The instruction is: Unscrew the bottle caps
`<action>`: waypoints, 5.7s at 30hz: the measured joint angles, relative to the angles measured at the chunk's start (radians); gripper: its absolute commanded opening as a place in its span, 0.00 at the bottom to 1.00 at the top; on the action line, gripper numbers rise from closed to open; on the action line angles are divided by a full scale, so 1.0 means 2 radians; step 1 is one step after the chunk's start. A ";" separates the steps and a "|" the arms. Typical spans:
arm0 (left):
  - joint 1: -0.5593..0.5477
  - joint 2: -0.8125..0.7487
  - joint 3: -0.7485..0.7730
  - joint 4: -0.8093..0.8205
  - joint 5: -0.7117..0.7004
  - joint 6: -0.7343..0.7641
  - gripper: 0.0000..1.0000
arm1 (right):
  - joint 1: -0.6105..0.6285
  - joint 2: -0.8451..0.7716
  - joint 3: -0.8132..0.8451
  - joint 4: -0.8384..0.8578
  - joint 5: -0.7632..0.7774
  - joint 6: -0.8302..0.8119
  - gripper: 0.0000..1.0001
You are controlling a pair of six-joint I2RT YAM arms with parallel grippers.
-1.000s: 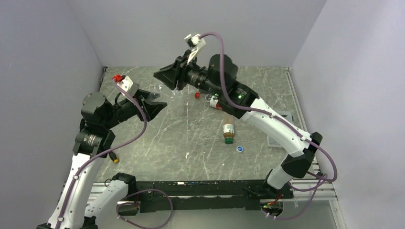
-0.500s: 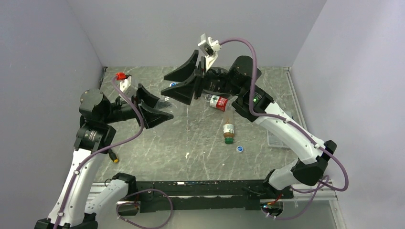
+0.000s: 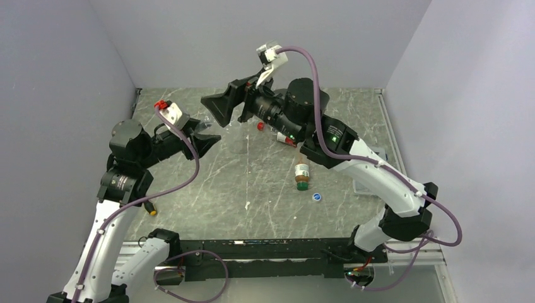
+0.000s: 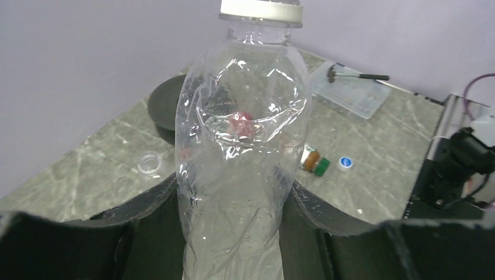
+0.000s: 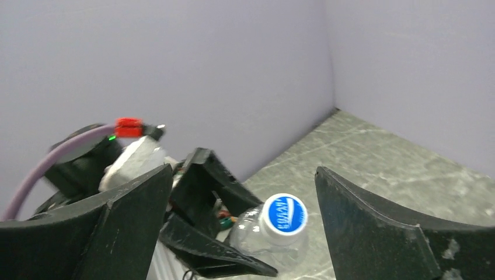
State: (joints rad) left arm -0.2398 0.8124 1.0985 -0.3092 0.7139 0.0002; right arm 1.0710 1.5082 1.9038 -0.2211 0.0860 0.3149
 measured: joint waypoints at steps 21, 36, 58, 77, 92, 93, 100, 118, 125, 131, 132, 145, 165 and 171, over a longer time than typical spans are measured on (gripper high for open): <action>0.000 -0.008 -0.008 0.000 -0.047 0.021 0.46 | 0.001 0.052 0.004 -0.044 0.067 0.027 0.28; 0.000 -0.005 -0.016 0.026 0.066 -0.040 0.47 | -0.064 -0.035 -0.146 0.098 -0.173 0.029 0.03; 0.000 -0.009 -0.015 -0.004 0.048 0.020 0.45 | -0.033 -0.066 -0.099 0.066 -0.024 0.000 0.98; 0.000 -0.011 -0.016 -0.006 -0.003 0.052 0.45 | 0.012 0.039 -0.001 -0.067 0.100 -0.008 0.54; 0.000 -0.002 -0.015 0.002 0.049 0.012 0.45 | 0.003 0.002 -0.051 -0.020 0.020 -0.018 0.07; 0.000 -0.001 -0.014 0.006 0.071 -0.003 0.45 | -0.003 -0.014 -0.072 -0.004 -0.012 -0.024 0.06; -0.003 0.013 -0.002 0.071 0.212 -0.118 0.44 | -0.044 -0.074 -0.132 0.074 -0.244 -0.038 0.11; -0.002 0.013 0.002 0.010 0.127 -0.047 0.44 | -0.011 -0.076 -0.105 0.061 -0.035 -0.022 0.94; -0.002 0.004 0.000 0.000 0.049 0.005 0.43 | 0.005 0.000 -0.008 -0.018 0.063 -0.018 0.80; -0.002 0.002 -0.006 -0.003 0.024 0.019 0.42 | 0.005 0.035 0.004 -0.069 0.093 -0.009 0.59; -0.002 0.002 -0.007 -0.005 0.023 0.020 0.42 | 0.005 0.037 0.004 -0.073 0.095 -0.008 0.54; -0.003 0.005 -0.007 0.002 0.057 0.001 0.38 | 0.005 0.000 -0.049 -0.026 0.049 -0.002 0.09; -0.002 0.032 -0.007 0.064 0.259 -0.158 0.41 | -0.082 -0.072 -0.158 0.123 -0.303 0.007 1.00; -0.002 0.031 -0.007 0.011 0.180 -0.092 0.43 | -0.061 -0.087 -0.138 0.083 -0.134 0.001 1.00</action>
State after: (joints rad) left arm -0.2447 0.8738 1.0851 -0.2874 1.0748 -0.1844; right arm 0.9493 1.3342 1.6283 -0.0551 -0.1810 0.3164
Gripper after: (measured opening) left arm 0.526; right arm 0.994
